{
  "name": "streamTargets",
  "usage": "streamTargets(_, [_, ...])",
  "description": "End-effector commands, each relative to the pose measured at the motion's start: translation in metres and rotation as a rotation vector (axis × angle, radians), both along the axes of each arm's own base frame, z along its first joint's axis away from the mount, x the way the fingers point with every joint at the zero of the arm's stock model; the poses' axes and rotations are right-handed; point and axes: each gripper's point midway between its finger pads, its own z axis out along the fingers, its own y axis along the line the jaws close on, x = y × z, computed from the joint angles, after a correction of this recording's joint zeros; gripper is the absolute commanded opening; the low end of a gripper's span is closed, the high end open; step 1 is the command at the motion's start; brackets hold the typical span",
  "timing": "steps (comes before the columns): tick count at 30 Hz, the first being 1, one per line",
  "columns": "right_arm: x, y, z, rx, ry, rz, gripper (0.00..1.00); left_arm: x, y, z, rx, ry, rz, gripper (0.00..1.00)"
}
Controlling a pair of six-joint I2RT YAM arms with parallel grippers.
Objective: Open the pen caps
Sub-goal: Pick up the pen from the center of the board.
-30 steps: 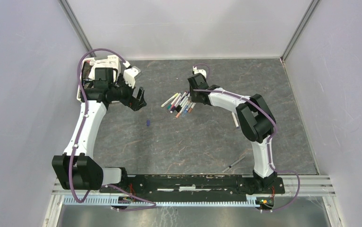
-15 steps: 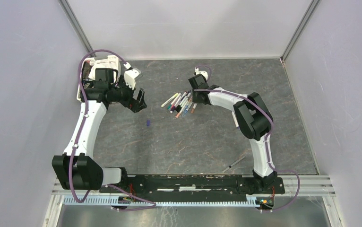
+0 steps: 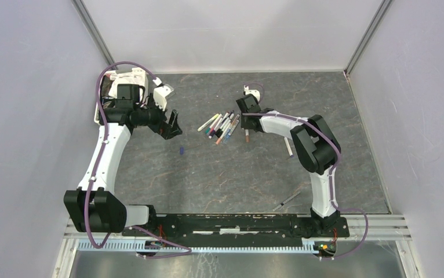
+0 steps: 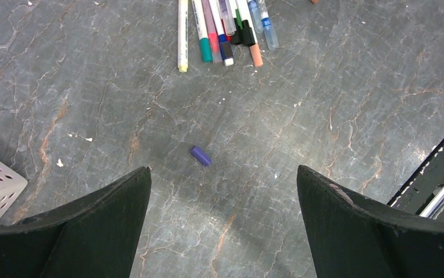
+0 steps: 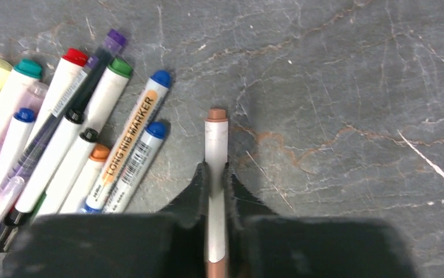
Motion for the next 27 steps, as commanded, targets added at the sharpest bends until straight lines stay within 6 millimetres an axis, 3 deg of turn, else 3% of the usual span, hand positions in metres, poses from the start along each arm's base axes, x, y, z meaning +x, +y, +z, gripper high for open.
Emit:
streamTargets(1, [-0.021, -0.022, 0.003, -0.053, 0.035, -0.010, 0.00, 0.002, -0.004, 0.018, -0.020, -0.042, -0.024, 1.00])
streamTargets(7, [-0.030, -0.008, 0.068, 0.132, -0.121, 0.018, 0.00, 0.000, -0.009, 0.032, -0.064, -0.066, -0.014, 1.00])
streamTargets(13, [-0.054, 0.039, 0.161, 0.386, -0.354, 0.106, 0.00, 0.007, -0.012, 0.052, -0.115, -0.124, 0.024, 1.00])
streamTargets(19, [-0.090, 0.096, 0.241, 0.697, -0.526, 0.201, 0.00, -0.032, -0.049, 0.059, -0.309, -0.051, -0.174, 1.00])
streamTargets(23, [-0.115, 0.133, 0.275, 0.860, -0.568, 0.259, 0.00, -0.052, -0.064, 0.054, -0.341, -0.071, -0.261, 1.00])
streamTargets(27, [-0.133, 0.154, 0.302, 0.957, -0.613, 0.292, 0.00, -0.064, -0.085, 0.046, -0.351, -0.026, -0.316, 1.00])
